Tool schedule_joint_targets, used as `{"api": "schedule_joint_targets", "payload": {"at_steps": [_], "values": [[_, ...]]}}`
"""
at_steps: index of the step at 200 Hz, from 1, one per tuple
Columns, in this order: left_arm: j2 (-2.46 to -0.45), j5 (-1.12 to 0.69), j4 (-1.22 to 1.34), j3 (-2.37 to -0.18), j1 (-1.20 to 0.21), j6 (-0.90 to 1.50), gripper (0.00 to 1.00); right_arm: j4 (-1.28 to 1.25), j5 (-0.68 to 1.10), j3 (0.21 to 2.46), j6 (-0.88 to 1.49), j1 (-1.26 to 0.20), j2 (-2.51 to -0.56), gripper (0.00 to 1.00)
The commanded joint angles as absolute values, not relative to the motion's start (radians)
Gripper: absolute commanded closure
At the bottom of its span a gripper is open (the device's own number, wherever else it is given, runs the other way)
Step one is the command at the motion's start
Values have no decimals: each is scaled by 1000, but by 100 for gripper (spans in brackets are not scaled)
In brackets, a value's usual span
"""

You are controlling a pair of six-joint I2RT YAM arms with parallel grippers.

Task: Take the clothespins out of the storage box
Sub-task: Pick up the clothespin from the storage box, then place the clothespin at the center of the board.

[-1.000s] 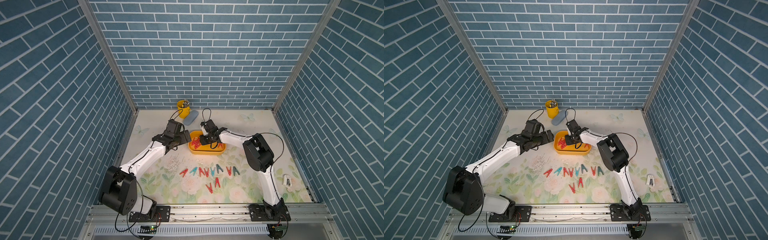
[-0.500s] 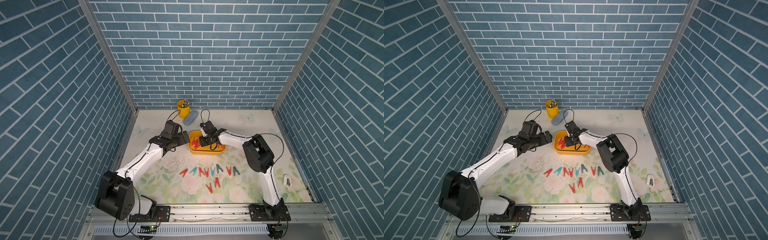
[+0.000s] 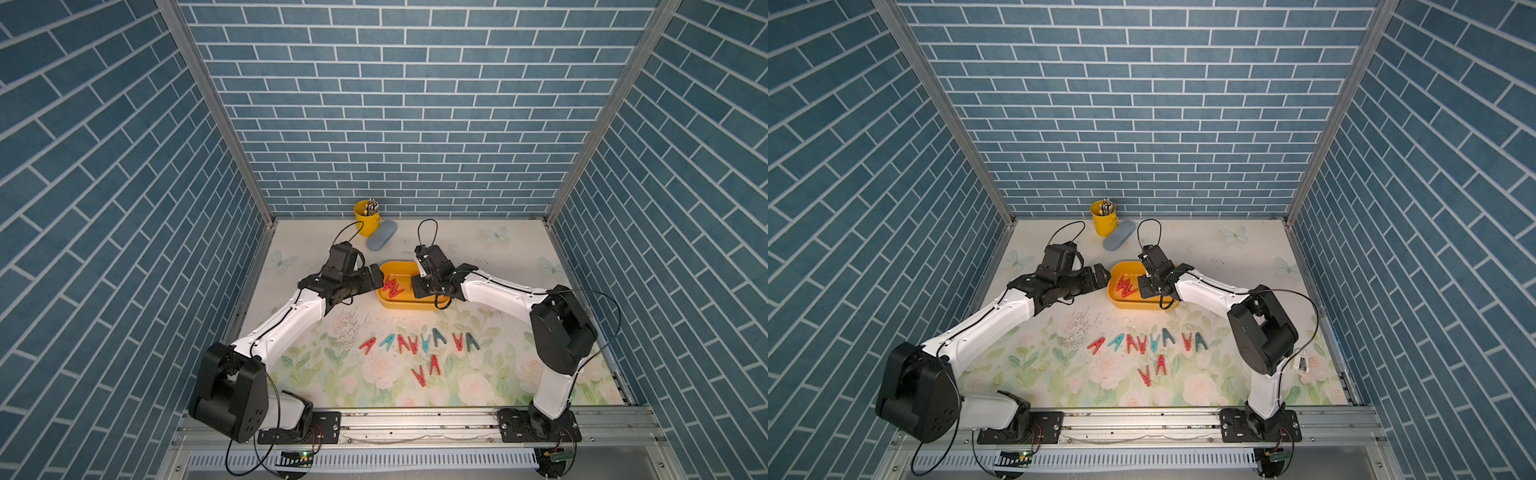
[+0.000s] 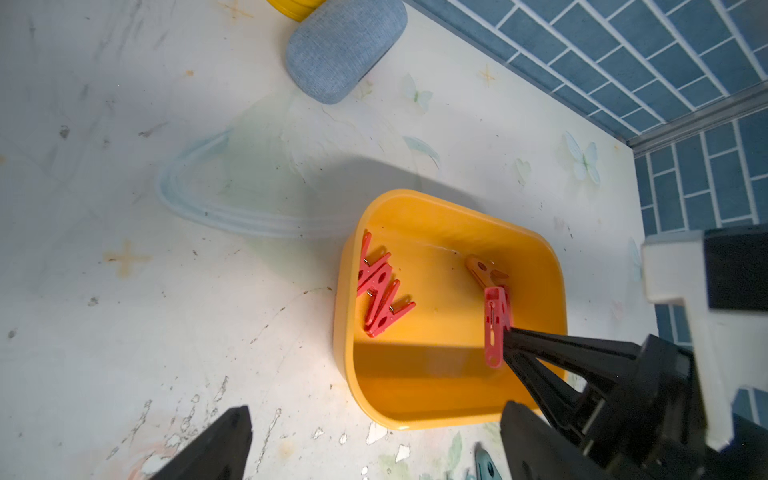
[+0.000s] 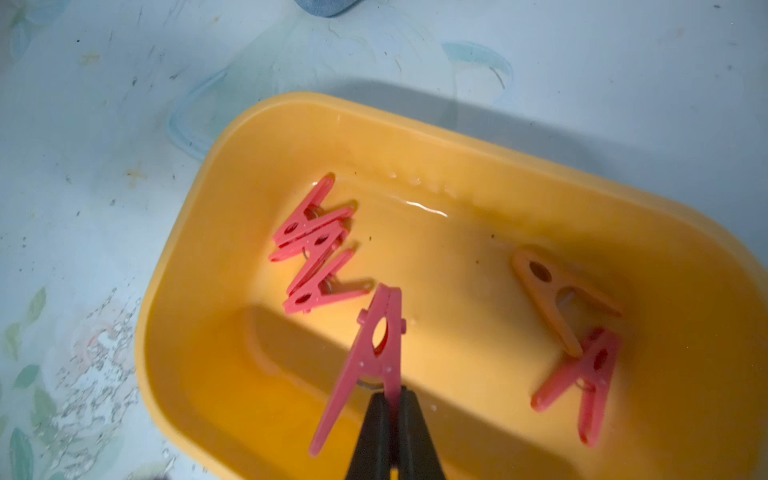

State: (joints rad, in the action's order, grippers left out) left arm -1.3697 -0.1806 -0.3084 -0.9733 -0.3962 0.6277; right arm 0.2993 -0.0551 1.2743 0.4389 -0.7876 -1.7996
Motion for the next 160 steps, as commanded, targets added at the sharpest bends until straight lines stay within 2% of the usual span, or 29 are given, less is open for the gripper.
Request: {"api": "schedule_joint_targets", "payload": {"at_steps": [1,99,160], "values": [[-1348,-243,-266,-951,-399,607,0,318,-115,1188,523,-821,-1709,100],[-1323,-230,-271,-940,-474,617,0,380,-220,788,790,-1026,-1362,100],[-1286,-183,-288,-924,-544,662,0,391,-251,608,941,-1159,-1265,100]]}}
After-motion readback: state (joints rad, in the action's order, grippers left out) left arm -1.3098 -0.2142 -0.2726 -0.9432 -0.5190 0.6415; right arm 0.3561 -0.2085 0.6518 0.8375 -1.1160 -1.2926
